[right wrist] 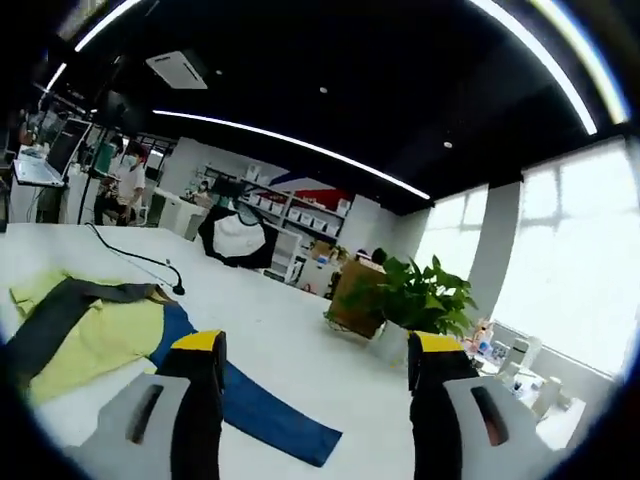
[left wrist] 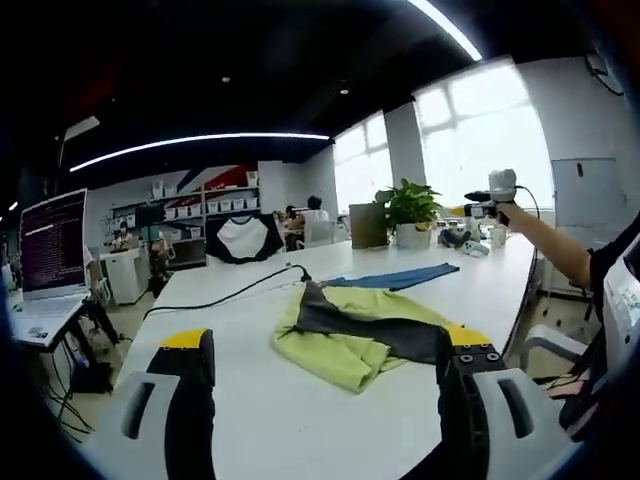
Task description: Fold the garment on the visible template until the final outline fits inside the template.
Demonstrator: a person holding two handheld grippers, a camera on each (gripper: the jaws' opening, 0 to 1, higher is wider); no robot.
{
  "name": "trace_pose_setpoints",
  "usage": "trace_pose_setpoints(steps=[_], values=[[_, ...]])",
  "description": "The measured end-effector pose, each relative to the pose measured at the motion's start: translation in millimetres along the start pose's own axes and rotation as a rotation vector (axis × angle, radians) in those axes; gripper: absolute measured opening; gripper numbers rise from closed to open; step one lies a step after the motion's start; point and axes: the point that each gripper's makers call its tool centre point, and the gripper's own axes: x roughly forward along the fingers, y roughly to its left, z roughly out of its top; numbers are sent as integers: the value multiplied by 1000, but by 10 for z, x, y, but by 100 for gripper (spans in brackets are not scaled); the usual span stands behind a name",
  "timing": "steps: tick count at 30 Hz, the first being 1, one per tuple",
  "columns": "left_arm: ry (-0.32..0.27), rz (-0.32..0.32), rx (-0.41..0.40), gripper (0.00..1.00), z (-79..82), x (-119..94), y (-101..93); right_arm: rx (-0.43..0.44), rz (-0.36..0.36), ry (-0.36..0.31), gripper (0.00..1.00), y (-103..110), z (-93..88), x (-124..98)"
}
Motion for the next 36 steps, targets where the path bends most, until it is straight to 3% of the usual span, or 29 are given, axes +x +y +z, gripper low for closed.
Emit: trace_pose_setpoints(steps=[2,3,13,23,27,29,31,36], values=[[-8,-25,-3,97,8,8,-48,-32,-2,-15,99,51,-4,-88],[-11,-37,3,97,11,13,-73,-35,7,-24,100,92,3,-143],[-8,-48,40,100,0,41,-123,25,67,-86,99,464,40,-509],[-37,-37,51,100,70,1,-47,-32,50,-108,99,755,-69,-856],[-48,-24,39,100,83,-1,-40,-25,57,-158,99,825,-91,-991],[-67,-15,37,100,120,-19,-27,-38,59,-154,99,877,-134,-1036],[-67,-8,44,100,124,-26,-24,-66,117,-103,99,977,-183,-1028],[-74,-19,56,100,140,-35,-73,-23,123,-98,99,1000,-184,-1117]])
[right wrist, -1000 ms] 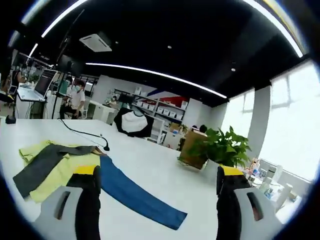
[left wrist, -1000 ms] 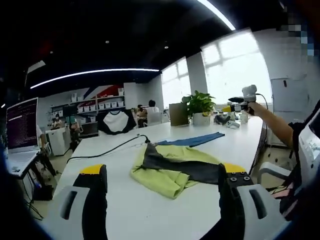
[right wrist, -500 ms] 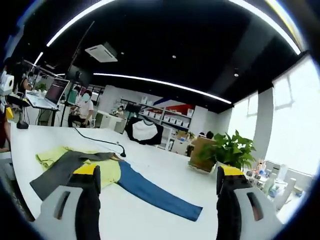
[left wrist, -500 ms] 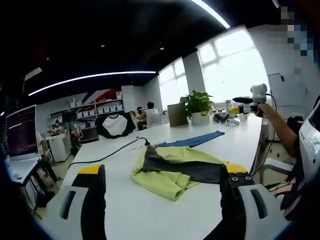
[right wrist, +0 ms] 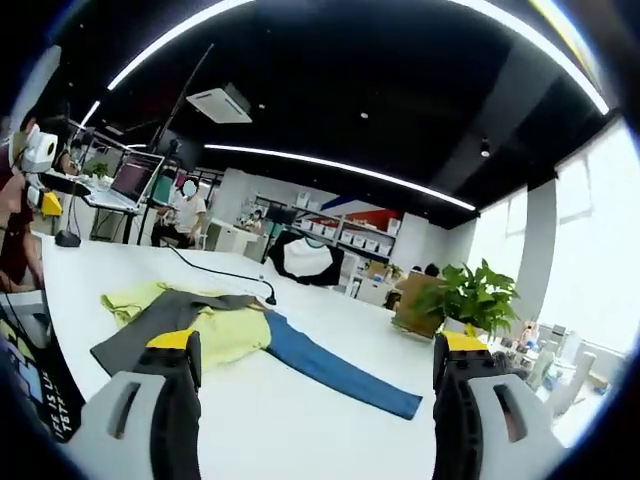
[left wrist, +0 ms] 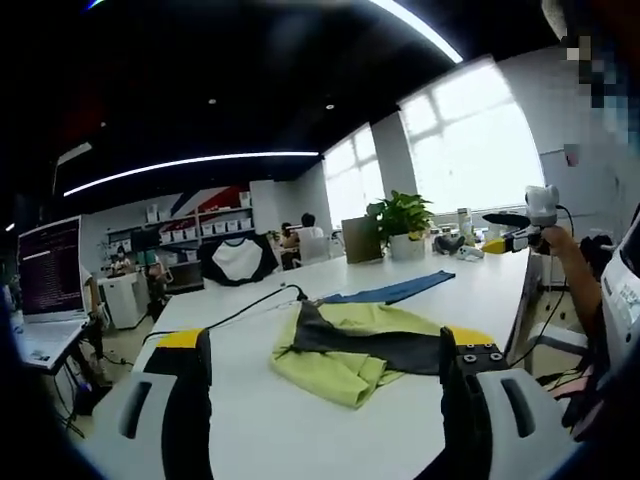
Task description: Fold the garment on the visible template until the final outline fits inside the template.
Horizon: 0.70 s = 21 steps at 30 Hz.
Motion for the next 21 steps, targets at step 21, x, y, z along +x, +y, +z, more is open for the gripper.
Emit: trace_pose_setpoints(steps=[21], values=[[51,-132,63,95,-180,417,-576,60,-112,-10,99,-339,-50,-293]])
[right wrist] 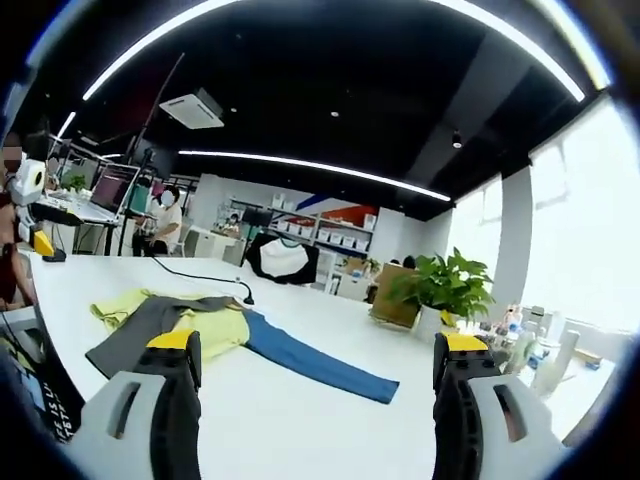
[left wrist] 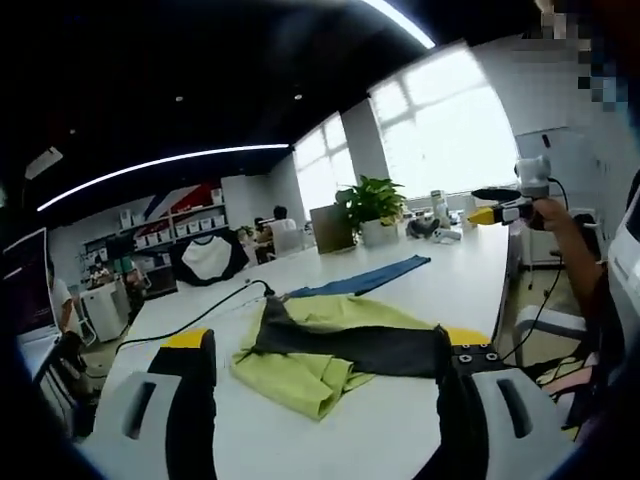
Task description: Fold the garment on the visible template until the final outline fits inside the template.
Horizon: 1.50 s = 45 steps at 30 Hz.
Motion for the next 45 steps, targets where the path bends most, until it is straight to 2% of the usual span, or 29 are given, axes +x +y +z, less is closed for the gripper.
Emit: trace_pose_setpoints(steps=[2,4,7,10,13,16,19,24,28,31,36,39,41,45], values=[[-17,-12,-5,95,36,37,-75,9,-61,-30,99,-115,47,-24],[-31,-36,-13,95,70,94,-159,-19,-66,-6,99,-137,14,-38],[-63,-53,-26,94,106,183,-260,-1,-66,-7,99,-167,1,-54],[-41,-73,-28,94,50,305,-352,9,-74,-3,99,-198,-15,-65],[-13,-123,-26,92,-20,447,-486,8,-85,6,99,-224,-34,-75],[-1,-180,13,86,-97,599,-639,40,-97,6,99,-283,-64,-81],[67,-228,2,84,-280,763,-803,41,-100,19,99,-311,-93,-101],[132,-288,-8,79,-501,1004,-981,53,-125,16,99,-394,-100,-154],[175,-307,-1,75,-636,1136,-1042,58,-129,20,99,-419,-120,-165],[211,-325,-25,66,-732,1213,-1079,67,-125,28,99,-421,-149,-163],[238,-338,-46,61,-821,1304,-1119,79,-122,32,99,-456,-168,-199],[265,-360,-46,49,-868,1268,-1175,84,-137,22,99,-518,-140,-240],[264,-382,-71,48,-874,1251,-1227,92,-152,12,99,-568,-117,-271],[307,-393,-88,42,-986,1271,-1260,99,-157,7,99,-608,-115,-292]])
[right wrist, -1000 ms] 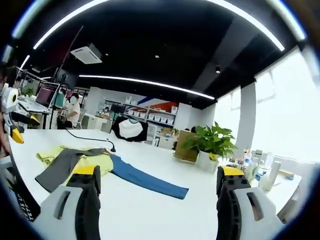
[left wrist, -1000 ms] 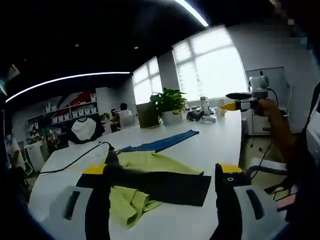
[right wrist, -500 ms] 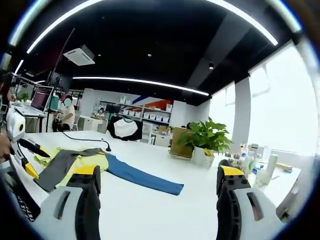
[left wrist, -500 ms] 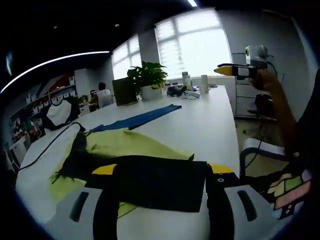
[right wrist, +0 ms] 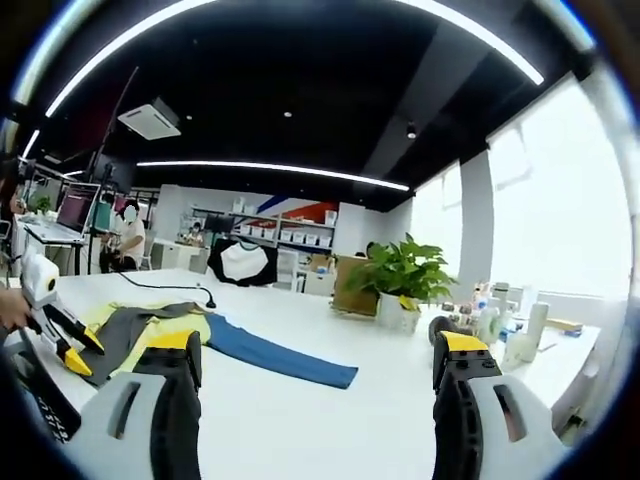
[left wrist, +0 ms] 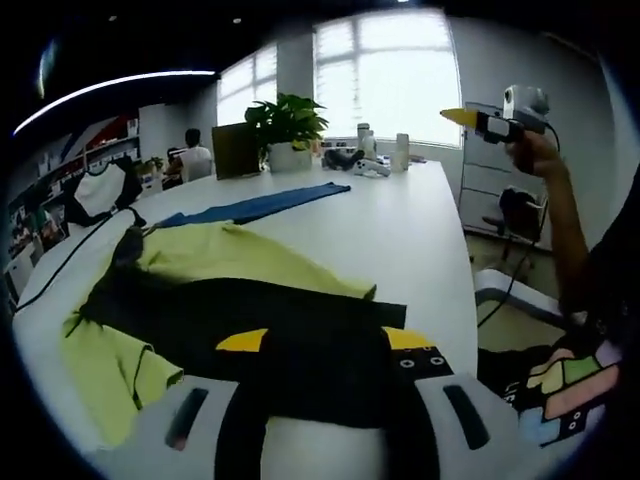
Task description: Fold the garment on the visible template until the final outline fits inside the template.
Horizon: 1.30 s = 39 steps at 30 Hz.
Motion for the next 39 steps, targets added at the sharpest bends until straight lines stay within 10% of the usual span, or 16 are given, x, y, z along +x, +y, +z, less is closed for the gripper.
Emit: trace_pose_setpoints(steps=[12,39], values=[[-26,84,94,4,-47,-42,155,-1,27,22,99,73,-57,34],[-203,3,-34,3,373,-285,259,1,23,31,99,26,-95,-14]])
